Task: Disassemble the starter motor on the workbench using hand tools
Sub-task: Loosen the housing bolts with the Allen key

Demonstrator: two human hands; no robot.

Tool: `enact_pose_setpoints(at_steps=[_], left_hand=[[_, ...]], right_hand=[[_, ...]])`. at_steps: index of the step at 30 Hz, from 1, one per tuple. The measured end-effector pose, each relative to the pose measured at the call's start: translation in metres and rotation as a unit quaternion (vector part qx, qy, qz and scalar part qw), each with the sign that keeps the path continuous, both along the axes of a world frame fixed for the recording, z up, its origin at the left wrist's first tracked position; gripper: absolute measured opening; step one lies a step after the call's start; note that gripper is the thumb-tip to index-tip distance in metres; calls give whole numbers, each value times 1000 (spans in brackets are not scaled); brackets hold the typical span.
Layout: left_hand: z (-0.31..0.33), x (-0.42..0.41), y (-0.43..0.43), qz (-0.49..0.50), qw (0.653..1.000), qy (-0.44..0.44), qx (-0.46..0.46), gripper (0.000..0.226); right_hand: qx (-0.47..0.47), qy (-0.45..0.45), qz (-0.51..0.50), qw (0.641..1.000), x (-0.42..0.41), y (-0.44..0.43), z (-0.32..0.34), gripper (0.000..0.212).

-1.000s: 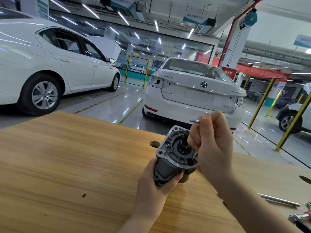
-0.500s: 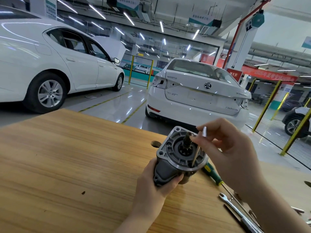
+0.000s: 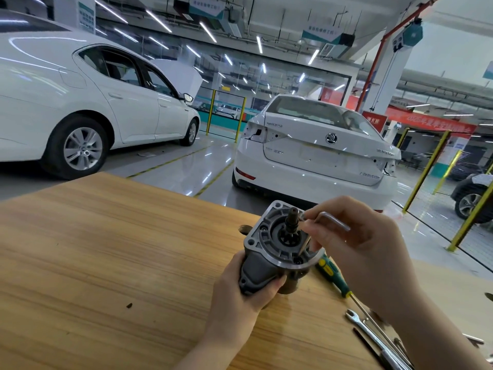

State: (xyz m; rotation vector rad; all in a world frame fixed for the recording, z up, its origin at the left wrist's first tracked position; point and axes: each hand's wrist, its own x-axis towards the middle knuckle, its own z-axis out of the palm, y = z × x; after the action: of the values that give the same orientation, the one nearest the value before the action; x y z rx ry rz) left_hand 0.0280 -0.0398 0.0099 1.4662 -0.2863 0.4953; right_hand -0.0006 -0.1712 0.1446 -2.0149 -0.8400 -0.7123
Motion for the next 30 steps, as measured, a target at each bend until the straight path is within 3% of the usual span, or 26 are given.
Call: enact_pose_setpoints(at_steps=[8,16,30], left_hand=[[2,0,0,-4,1000,-1,-1,47],[2,-1,0,-12,1000,-1,-1,44],[2,0,1,-4,1000,3,-12,47]], right_hand=[[-33,31,-28,999,0,-3,7,8],[39,30,-35,998,1,-14,3,29],[-44,14,-63,997,1,1,7,7]])
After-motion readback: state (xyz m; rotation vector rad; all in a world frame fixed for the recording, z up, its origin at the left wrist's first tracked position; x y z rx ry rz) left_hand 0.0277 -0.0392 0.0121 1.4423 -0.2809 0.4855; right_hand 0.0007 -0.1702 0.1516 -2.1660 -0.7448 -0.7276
